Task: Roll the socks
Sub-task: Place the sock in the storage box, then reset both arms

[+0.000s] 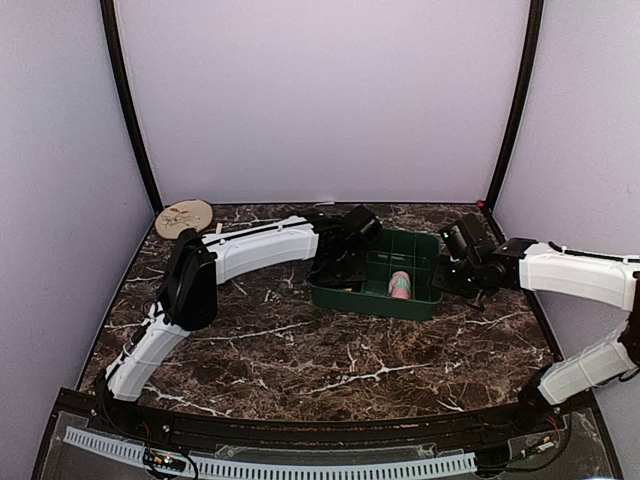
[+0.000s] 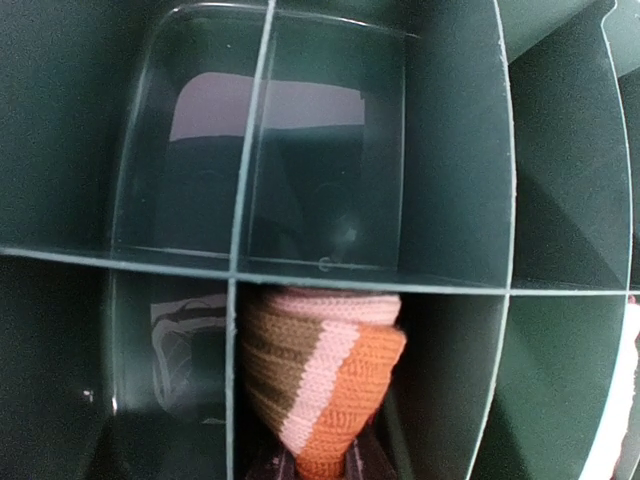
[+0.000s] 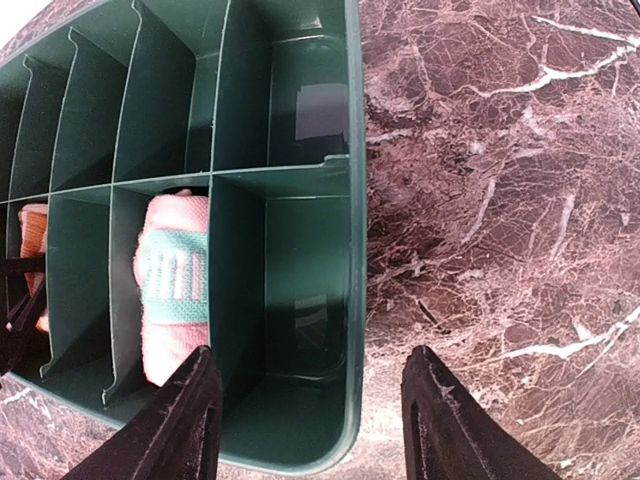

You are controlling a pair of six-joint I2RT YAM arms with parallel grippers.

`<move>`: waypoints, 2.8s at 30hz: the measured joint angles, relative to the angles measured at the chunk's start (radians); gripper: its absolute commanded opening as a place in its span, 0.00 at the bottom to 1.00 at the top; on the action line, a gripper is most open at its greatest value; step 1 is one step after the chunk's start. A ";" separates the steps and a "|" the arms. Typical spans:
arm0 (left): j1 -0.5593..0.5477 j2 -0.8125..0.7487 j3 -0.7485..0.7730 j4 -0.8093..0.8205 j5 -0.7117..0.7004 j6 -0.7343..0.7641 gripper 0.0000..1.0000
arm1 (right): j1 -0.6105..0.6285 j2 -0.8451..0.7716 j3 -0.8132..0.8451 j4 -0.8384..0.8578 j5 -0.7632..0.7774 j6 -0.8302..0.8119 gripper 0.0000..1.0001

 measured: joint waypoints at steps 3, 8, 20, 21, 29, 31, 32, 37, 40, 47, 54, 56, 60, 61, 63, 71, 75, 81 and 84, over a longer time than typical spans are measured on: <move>0.001 0.000 -0.002 0.006 0.027 0.006 0.10 | 0.000 0.008 0.003 0.005 0.000 0.000 0.57; 0.005 0.000 -0.002 0.011 0.053 0.014 0.21 | 0.000 0.018 0.005 0.011 0.000 0.000 0.57; 0.005 0.000 -0.002 0.032 0.063 0.031 0.37 | 0.000 0.050 0.038 0.018 0.000 -0.001 0.57; 0.005 0.000 -0.002 0.032 0.060 0.031 0.38 | 0.000 0.051 0.040 0.019 0.000 -0.001 0.57; 0.003 -0.011 -0.003 0.031 0.030 0.032 0.39 | 0.000 0.051 0.053 0.021 0.000 -0.002 0.57; 0.003 -0.014 -0.004 0.032 0.020 0.033 0.39 | 0.000 0.051 0.058 0.021 0.000 -0.004 0.57; 0.003 -0.015 -0.004 0.032 0.018 0.034 0.38 | 0.000 0.051 0.060 0.022 0.000 -0.005 0.57; 0.003 -0.027 -0.010 0.033 -0.002 0.042 0.39 | 0.000 0.053 0.069 0.020 0.000 -0.008 0.57; 0.004 -0.047 -0.010 0.034 -0.019 0.050 0.39 | 0.000 0.057 0.076 0.020 0.000 -0.010 0.57; 0.005 -0.107 -0.010 0.060 -0.037 0.069 0.39 | 0.000 0.069 0.086 0.019 0.000 -0.012 0.57; 0.005 -0.144 -0.019 0.078 -0.083 0.113 0.39 | 0.000 0.076 0.106 0.009 0.023 -0.036 0.57; 0.004 -0.181 -0.061 0.093 -0.117 0.156 0.39 | 0.000 0.076 0.120 0.008 0.047 -0.058 0.57; 0.002 -0.355 -0.288 0.192 -0.205 0.269 0.42 | -0.012 0.068 0.138 0.008 0.096 -0.108 0.57; 0.001 -0.418 -0.372 0.227 -0.229 0.300 0.45 | -0.021 0.061 0.138 0.008 0.105 -0.122 0.57; 0.001 -0.587 -0.587 0.338 -0.280 0.372 0.53 | -0.051 0.042 0.138 0.007 0.116 -0.145 0.57; 0.020 -1.197 -1.244 0.774 -0.405 0.616 0.69 | -0.152 -0.038 0.137 0.011 0.156 -0.199 0.61; 0.083 -1.329 -1.367 0.851 -0.418 0.635 0.72 | -0.155 -0.067 0.137 0.012 0.184 -0.206 0.63; 0.222 -1.359 -1.468 0.865 -0.360 0.615 0.75 | -0.155 -0.076 0.116 -0.004 0.236 -0.190 0.63; 0.272 -1.336 -1.471 0.852 -0.327 0.604 0.75 | -0.155 -0.103 0.077 -0.012 0.246 -0.172 0.63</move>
